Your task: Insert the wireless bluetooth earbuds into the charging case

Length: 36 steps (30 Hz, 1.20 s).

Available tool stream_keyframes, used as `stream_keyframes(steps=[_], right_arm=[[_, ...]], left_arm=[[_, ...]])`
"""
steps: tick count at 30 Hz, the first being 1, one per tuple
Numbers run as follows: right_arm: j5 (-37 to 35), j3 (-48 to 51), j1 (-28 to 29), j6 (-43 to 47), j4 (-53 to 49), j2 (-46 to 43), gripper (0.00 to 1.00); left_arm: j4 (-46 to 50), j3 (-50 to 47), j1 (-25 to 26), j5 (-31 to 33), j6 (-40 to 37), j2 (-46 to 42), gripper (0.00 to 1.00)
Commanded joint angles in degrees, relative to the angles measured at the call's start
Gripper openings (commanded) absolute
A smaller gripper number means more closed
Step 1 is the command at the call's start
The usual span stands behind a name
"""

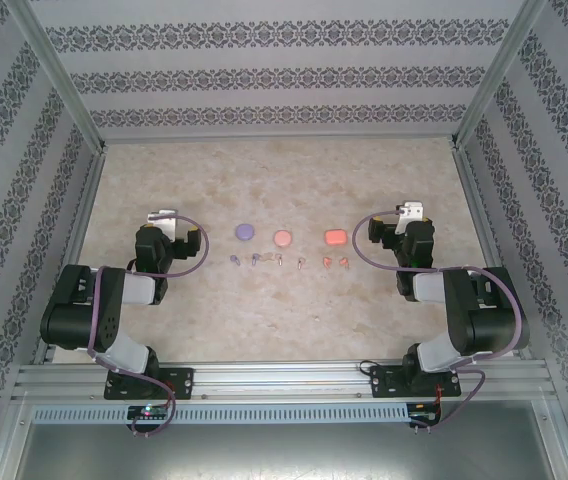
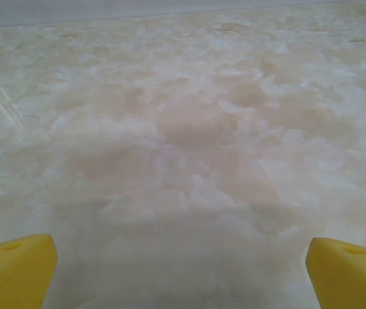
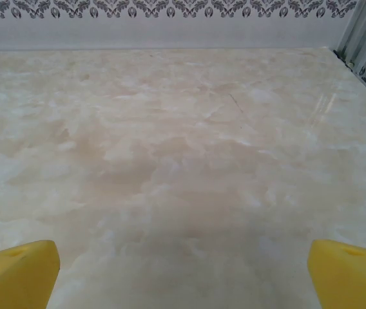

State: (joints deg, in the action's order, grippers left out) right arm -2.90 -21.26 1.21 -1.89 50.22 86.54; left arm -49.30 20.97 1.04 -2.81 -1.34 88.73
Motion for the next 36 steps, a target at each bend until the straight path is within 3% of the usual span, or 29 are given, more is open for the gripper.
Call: stream_keyframes(steps=[1,25,29,33,36], right_arm=[[1.14,-0.90,-0.33,0.39,0.51,-0.15,0.98],[4.04,-0.80,-1.69,-0.49,0.80,-0.50,0.98],[-1.94,-1.84,0.01,-0.15,-5.64,-6.35,0.98],[-4.44,-4.69,1.24,-1.23,-17.07,-11.78,0.98],[-5.87,-6.92,1.34,-5.85,-23.68,-14.62,0.98]], left_arm=[[-1.17,0.88,0.09,-0.41,-0.82,0.22,0.99],[2.77,3.16,-1.79,-0.17,1.55,0.29,0.97],[13.76,7.15,-1.80,3.44,3.19,-4.21,0.97],[26.19,12.55,-1.57,2.41,3.83,-7.46,0.99],[29.66,14.03,-1.39,2.24,5.70,-10.70,1.00]])
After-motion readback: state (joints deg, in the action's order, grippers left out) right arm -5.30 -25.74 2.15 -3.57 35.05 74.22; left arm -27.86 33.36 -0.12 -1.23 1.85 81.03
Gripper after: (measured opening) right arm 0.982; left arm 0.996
